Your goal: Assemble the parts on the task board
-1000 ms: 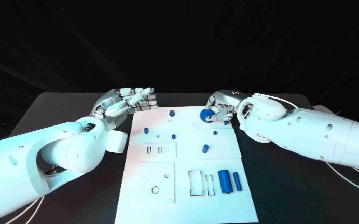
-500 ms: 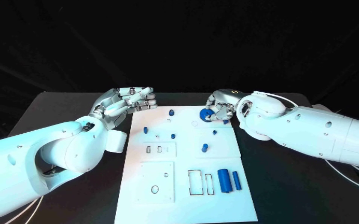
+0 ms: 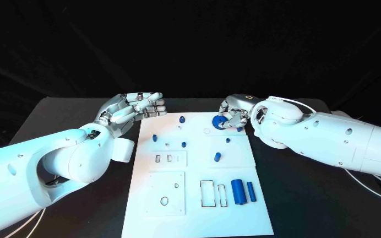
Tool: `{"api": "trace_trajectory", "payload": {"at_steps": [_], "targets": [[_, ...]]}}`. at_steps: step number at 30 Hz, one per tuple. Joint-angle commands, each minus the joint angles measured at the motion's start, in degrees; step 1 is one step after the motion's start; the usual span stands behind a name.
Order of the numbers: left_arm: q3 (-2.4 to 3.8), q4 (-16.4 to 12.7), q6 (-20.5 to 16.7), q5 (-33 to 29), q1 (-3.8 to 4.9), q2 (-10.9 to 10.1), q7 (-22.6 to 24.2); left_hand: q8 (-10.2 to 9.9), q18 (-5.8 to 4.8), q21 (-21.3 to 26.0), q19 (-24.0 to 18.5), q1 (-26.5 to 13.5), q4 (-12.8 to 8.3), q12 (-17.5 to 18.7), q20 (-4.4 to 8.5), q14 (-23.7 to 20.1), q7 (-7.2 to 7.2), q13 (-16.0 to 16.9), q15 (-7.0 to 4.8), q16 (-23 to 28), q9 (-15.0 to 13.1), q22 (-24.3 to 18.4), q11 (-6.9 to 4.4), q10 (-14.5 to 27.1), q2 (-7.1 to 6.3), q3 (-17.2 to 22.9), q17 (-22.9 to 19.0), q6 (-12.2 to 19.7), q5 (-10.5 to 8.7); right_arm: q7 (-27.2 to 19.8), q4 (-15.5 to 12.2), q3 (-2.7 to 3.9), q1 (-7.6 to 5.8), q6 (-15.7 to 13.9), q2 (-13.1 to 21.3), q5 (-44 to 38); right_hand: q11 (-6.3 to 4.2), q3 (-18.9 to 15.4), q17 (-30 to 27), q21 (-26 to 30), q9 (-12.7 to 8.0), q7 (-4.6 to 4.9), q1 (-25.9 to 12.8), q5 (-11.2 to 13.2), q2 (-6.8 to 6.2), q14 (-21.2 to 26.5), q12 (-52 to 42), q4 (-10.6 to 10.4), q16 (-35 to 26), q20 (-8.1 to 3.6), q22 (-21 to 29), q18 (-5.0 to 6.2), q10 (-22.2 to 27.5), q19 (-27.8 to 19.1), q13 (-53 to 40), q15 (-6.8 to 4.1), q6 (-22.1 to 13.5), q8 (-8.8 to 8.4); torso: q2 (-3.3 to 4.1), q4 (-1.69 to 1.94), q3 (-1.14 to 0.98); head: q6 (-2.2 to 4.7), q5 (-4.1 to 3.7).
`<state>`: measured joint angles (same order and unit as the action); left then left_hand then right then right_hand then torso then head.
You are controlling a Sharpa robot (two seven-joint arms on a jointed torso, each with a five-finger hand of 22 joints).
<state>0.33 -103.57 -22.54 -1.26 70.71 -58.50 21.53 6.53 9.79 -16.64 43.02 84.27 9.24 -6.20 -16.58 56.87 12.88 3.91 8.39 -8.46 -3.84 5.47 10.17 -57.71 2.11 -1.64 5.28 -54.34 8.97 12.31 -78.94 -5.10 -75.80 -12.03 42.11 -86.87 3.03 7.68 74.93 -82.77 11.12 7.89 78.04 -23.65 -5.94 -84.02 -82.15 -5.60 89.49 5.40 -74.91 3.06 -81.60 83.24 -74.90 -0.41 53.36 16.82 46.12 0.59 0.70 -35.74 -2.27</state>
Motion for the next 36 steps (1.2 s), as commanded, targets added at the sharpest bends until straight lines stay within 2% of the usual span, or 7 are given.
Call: {"api": "trace_trajectory", "payload": {"at_steps": [1, 10, 17, 21, 26, 34, 36], "targets": [[0.04, 0.0, 1.2, 0.0, 0.07, 0.1, 0.2, -0.3, 0.37, 0.2, 0.2, -0.1, -0.2, 0.4, 0.00, 0.0, 0.32, -0.1, 0.19, 0.4, 0.1, -0.1, 0.32, 0.1, 0.44, 0.0, 0.0, 0.0, 0.15, 2.1, -0.6, -0.49, 0.70, -1.2, 0.1, -2.9, -0.19, 1.4, 14.4, -0.6, -0.1, -0.40, 0.9, 0.3, 1.27, -5.8, -1.0, 0.2, 0.2, -0.02, -6.9, -0.80, -1.1, 0.8, -6.2, -0.59, 1.2, 0.20, -0.02, 0.02, -0.02, 0.18, 0.00], [0.04, 0.1, 1.2, 0.0, 0.07, 0.2, 0.2, -0.3, 0.37, 0.2, 0.2, -0.2, -0.2, 0.4, 0.00, 0.0, 0.32, -0.1, 0.20, 0.4, 0.1, -0.1, 0.33, 0.1, 0.52, 0.0, 0.0, 0.0, 0.16, 2.9, -3.6, -0.45, 0.76, -8.2, 0.4, -7.2, -0.45, 3.8, 14.7, -1.5, -0.4, -0.70, 0.2, 0.6, 0.44, -5.9, -1.8, 0.1, 0.4, -0.33, -8.1, -1.11, -1.9, 1.7, -7.1, -0.85, 2.4, -0.18, -0.01, 0.02, 0.04, 0.43, 0.06], [0.04, 0.2, 1.3, 0.0, 0.07, 0.3, 0.2, -0.3, 0.37, 0.2, 0.2, -0.2, -0.2, 0.4, 0.00, 0.0, 0.32, -0.1, 0.20, 0.4, 0.1, -0.1, 0.33, 0.1, 0.55, 0.0, 0.0, 0.0, 0.16, 4.0, -7.9, -0.40, 0.63, -11.2, 0.4, -10.9, -0.51, 4.4, 14.8, -1.7, -0.4, -0.77, -0.2, 0.8, 0.07, -5.9, -1.9, 0.0, 0.4, -0.39, -8.4, -1.18, -2.1, 1.8, -7.3, -0.90, 2.7, -0.35, -0.01, -0.01, 0.01, 0.64, 0.32], [0.04, 0.1, 1.4, 0.0, 0.06, 0.3, 0.2, -0.3, 0.37, 0.2, 0.2, -0.1, -0.2, 0.5, 0.00, 0.0, 0.31, -0.1, 0.21, 0.5, 0.1, -0.1, 0.33, 0.1, 0.58, 0.1, 0.0, 0.0, 0.17, 4.7, -9.4, -0.41, 0.58, -11.6, -0.6, -12.5, -0.54, 4.7, 14.7, -1.7, -0.5, -0.80, -0.3, 1.0, -0.11, -5.9, -1.9, 0.0, 0.4, -0.42, -8.4, -1.19, -2.1, 1.9, -7.3, -0.93, 2.8, -0.43, 0.01, 0.04, 0.06, 0.71, 0.43], [0.04, 0.1, 1.3, 0.0, 0.06, 0.4, 0.3, -0.4, 0.36, 0.3, 0.2, -0.1, -0.2, 0.5, -0.01, 0.0, 0.31, -0.1, 0.22, 0.5, 0.1, -0.1, 0.33, 0.2, 0.60, 0.1, 0.0, 0.1, 0.18, 5.3, -10.3, -0.51, 0.57, -11.6, -3.1, -13.8, -0.56, 5.0, 14.8, -1.8, -0.5, -0.82, -0.5, 1.2, -0.23, -5.9, -1.9, 0.0, 0.4, -0.44, -8.5, -1.20, -2.1, 1.9, -7.3, -0.95, 2.9, -0.53, 0.04, 0.12, 0.02, 0.43, 0.72], [0.04, 0.2, 1.2, 0.0, 0.07, 0.6, 0.3, -0.4, 0.36, 0.3, 0.2, 0.0, -0.2, 0.6, -0.01, 0.0, 0.31, -0.1, 0.23, 0.6, 0.1, -0.2, 0.34, 0.2, 0.61, 0.1, -0.1, 0.1, 0.18, 5.6, -8.4, -0.83, 0.72, -11.3, -7.4, -14.4, -0.56, 5.1, 14.7, -1.7, -0.5, -0.82, -0.5, 1.3, -0.27, -5.9, -1.9, -0.1, 0.4, -0.45, -8.4, -1.18, -2.1, 1.9, -7.3, -0.96, 3.0, -0.57, 0.04, 0.15, 0.11, 0.50, 0.92], [0.04, 0.2, 1.2, 0.0, 0.07, 0.7, 0.3, -0.4, 0.36, 0.3, 0.2, 0.0, -0.2, 0.6, -0.01, 0.0, 0.31, -0.1, 0.23, 0.6, 0.1, -0.2, 0.34, 0.2, 0.61, 0.1, -0.1, 0.1, 0.18, 5.6, -7.6, -0.92, 0.81, -11.2, -8.5, -14.4, -0.56, 5.1, 14.7, -1.7, -0.5, -0.82, -0.5, 1.3, -0.27, -5.9, -1.9, -0.1, 0.4, -0.45, -8.4, -1.18, -2.1, 1.9, -7.3, -0.96, 3.0, -0.57, 0.08, 0.05, 0.02, 0.44, 1.02]]}}
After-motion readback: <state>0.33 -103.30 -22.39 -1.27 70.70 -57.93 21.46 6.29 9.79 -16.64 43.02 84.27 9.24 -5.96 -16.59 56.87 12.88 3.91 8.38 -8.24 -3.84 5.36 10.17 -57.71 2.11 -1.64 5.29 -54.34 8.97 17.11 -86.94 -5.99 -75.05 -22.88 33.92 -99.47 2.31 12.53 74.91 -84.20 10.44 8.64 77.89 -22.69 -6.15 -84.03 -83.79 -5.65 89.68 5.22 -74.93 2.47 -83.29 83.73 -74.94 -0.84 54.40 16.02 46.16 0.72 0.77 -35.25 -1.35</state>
